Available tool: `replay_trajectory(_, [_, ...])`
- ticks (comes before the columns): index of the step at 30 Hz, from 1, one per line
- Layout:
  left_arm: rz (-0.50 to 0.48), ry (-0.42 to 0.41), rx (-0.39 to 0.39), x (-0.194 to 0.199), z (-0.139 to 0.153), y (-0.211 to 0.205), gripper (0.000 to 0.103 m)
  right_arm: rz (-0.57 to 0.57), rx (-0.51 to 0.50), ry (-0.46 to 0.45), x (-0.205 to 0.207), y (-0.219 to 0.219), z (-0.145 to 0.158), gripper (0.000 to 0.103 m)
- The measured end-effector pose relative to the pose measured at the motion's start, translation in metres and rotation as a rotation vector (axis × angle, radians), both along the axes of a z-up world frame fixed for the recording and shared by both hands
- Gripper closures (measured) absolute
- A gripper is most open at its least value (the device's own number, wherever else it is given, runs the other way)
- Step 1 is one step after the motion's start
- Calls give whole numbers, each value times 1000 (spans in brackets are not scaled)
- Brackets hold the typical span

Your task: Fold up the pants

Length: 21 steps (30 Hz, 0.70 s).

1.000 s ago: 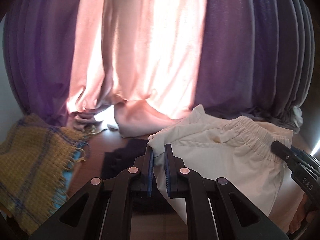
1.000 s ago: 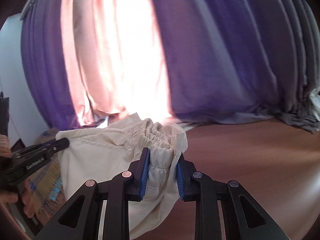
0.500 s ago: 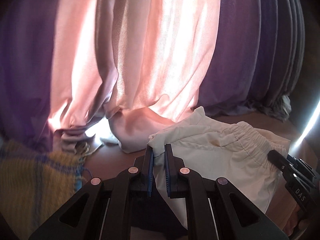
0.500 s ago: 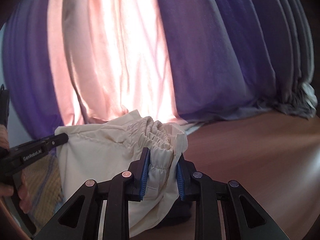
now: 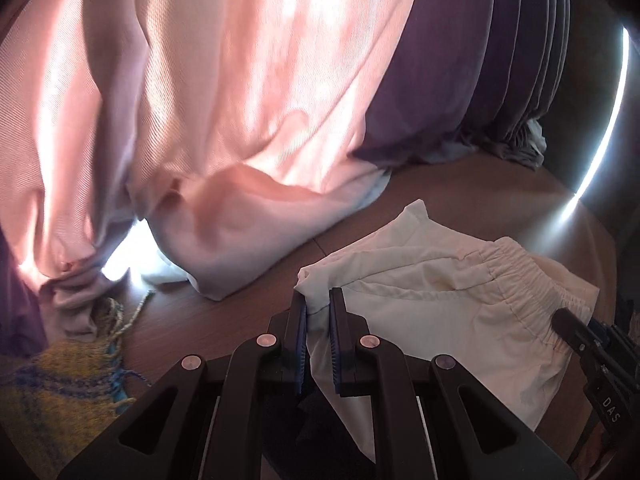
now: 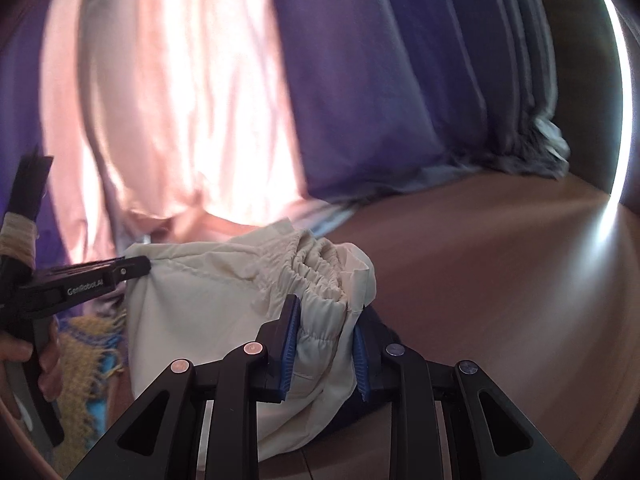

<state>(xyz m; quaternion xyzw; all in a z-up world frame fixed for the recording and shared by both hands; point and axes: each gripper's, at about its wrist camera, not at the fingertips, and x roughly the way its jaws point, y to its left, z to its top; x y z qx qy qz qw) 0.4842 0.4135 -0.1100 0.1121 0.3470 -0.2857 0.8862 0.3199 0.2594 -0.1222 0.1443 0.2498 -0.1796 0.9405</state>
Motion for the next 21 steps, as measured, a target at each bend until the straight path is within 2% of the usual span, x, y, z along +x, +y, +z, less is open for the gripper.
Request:
replay_trajectory(7, [17,34,28,13,-20,8,91,-52,55,75,8,-4,-28,73])
replay_trajectory(10, [20,37,36,15,-23,10,91,-58,90,80,11,-10,-31,65])
replay_trajectory(12, [20,30,54,17,-26,9,91,-74,96,87,12,-14,-32,54])
replay_trajectory(18, [38,59,74,26,-38,8,88,-63,57,120,19,-15,-36,50])
replay_trajectory(21, [37,43,90,24,-38,8,79,-70,42,137,19,-14,-34,41])
